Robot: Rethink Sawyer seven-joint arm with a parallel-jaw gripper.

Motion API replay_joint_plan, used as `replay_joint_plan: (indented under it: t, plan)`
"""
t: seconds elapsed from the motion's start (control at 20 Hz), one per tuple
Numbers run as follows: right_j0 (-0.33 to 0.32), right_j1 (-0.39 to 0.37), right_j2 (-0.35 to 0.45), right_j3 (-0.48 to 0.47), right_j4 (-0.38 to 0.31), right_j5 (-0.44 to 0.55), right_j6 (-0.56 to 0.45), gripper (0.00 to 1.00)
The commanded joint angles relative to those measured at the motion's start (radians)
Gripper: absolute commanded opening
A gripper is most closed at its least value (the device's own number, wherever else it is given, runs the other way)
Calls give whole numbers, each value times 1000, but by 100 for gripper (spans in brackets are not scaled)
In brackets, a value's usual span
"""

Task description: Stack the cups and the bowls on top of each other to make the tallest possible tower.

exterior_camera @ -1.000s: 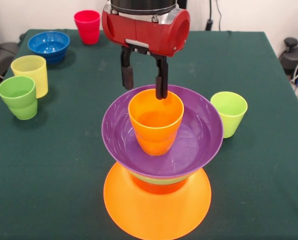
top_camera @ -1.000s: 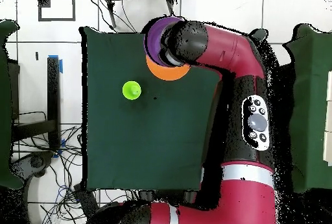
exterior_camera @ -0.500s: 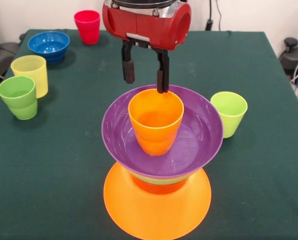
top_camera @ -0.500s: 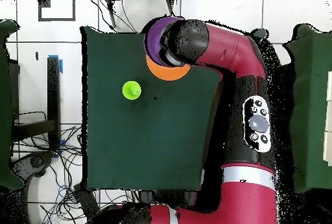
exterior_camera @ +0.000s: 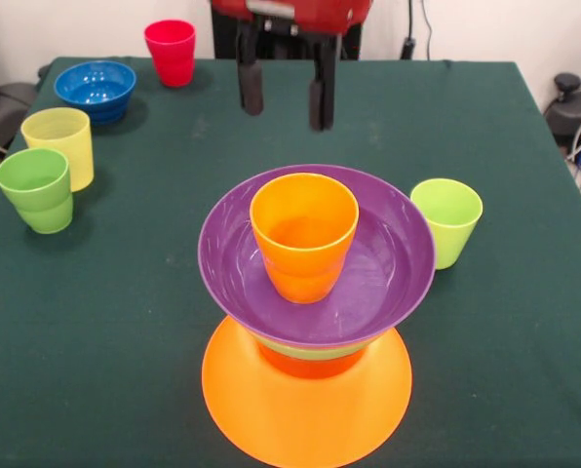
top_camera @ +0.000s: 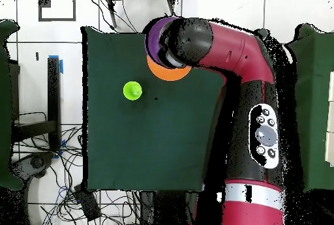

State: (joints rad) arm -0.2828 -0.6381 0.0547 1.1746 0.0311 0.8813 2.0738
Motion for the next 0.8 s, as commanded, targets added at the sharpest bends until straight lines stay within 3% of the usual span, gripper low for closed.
replay_joint_plan:
  t: [0.05,0.45,0.8]
  plan:
    - [65,-65,-14,173,19,79,167,100]
    - [130,-105,-76,235,57,30,238,100]
    - [148,-109,-93,299,86,-58,223,100]
